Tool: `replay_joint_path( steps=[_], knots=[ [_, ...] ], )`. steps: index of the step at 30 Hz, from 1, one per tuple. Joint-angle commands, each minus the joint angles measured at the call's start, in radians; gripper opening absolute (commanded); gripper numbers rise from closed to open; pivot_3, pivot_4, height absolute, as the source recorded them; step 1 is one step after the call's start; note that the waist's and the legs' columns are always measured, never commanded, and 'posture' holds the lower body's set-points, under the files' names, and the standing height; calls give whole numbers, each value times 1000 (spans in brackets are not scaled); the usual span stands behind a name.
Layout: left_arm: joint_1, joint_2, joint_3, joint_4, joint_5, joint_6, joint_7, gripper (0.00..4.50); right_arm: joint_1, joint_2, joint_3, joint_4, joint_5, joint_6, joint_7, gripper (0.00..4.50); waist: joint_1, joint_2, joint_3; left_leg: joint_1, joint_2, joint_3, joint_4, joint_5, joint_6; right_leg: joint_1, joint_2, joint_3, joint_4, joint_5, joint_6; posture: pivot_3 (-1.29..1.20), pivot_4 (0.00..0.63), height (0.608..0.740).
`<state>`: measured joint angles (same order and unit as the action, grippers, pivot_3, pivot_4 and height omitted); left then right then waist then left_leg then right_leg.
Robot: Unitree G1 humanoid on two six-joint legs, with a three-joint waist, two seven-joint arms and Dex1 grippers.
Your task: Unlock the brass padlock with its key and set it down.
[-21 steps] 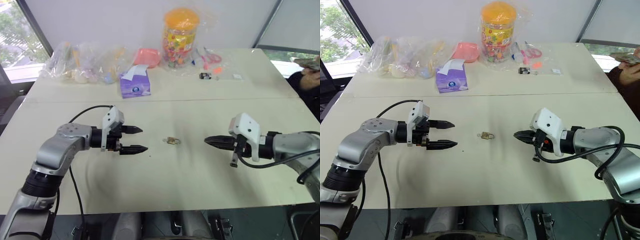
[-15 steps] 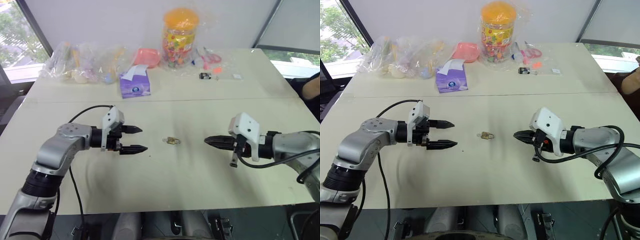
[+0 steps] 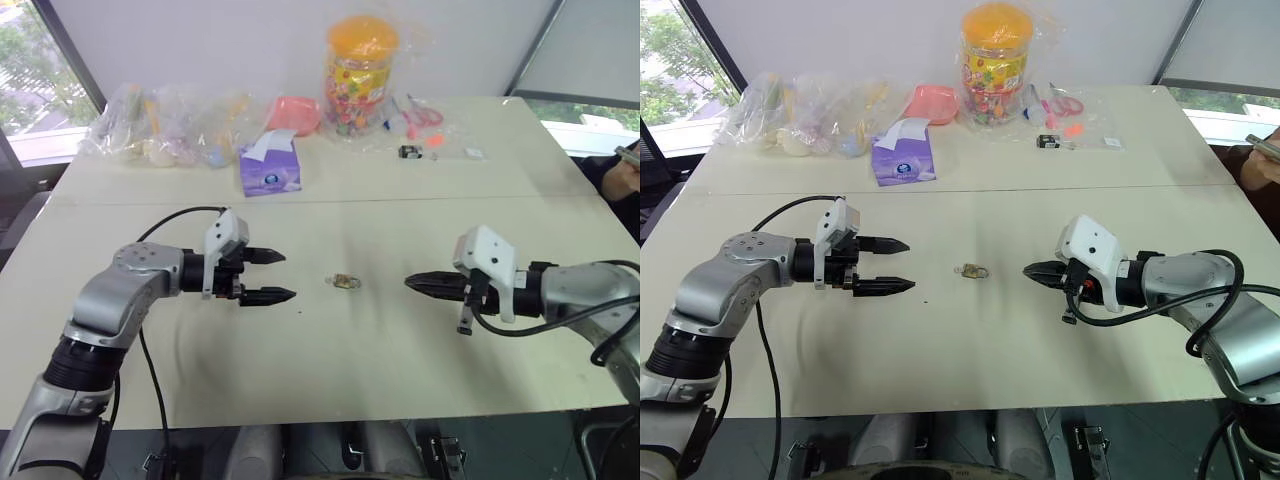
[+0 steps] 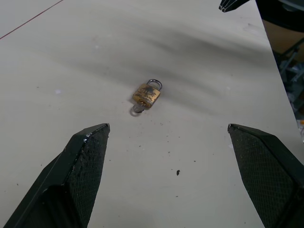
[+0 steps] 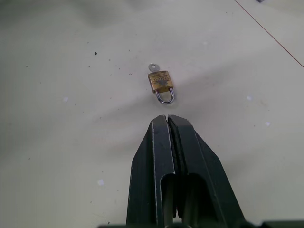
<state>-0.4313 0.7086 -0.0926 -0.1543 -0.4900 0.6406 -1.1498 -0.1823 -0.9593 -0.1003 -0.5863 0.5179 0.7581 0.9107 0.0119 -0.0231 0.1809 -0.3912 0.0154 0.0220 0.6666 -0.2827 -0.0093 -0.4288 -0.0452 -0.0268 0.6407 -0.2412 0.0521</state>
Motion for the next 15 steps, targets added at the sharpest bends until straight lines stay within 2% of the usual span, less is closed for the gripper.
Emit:
replay_joint_path(
  steps=[1, 7, 10, 15],
  knots=[
    [-5, 11, 13, -19, -6, -15, -7, 4161, -21, -10, -13, -21, 16, -3, 3, 0, 0, 0, 0, 0, 0, 0, 0, 0, 0, 0, 0, 0, 0, 0, 0, 0, 150, 737],
    [0, 14, 13, -23, -1, -20, -8, 4161, -19, -11, -9, -18, 13, -14, 6, 0, 0, 0, 0, 0, 0, 0, 0, 0, 0, 0, 0, 0, 0, 0, 0, 0, 150, 737],
    [4, 15, 14, -27, -1, -19, -6, 4198, -51, 3, 4, 9, 5, -24, -1, 841, -1, 0, 0, 0, 0, 0, 0, 0, 0, 0, 0, 0, 0, 0, 0, 0, 150, 737],
    [12, 16, 15, -41, -2, -15, -1, 4198, -108, 26, 90, 30, -9, -38, 14, 3355, -1, 0, 0, 0, 0, 0, 0, 0, 0, 0, 0, 0, 0, 0, 0, 0, 150, 737]
  ],
)
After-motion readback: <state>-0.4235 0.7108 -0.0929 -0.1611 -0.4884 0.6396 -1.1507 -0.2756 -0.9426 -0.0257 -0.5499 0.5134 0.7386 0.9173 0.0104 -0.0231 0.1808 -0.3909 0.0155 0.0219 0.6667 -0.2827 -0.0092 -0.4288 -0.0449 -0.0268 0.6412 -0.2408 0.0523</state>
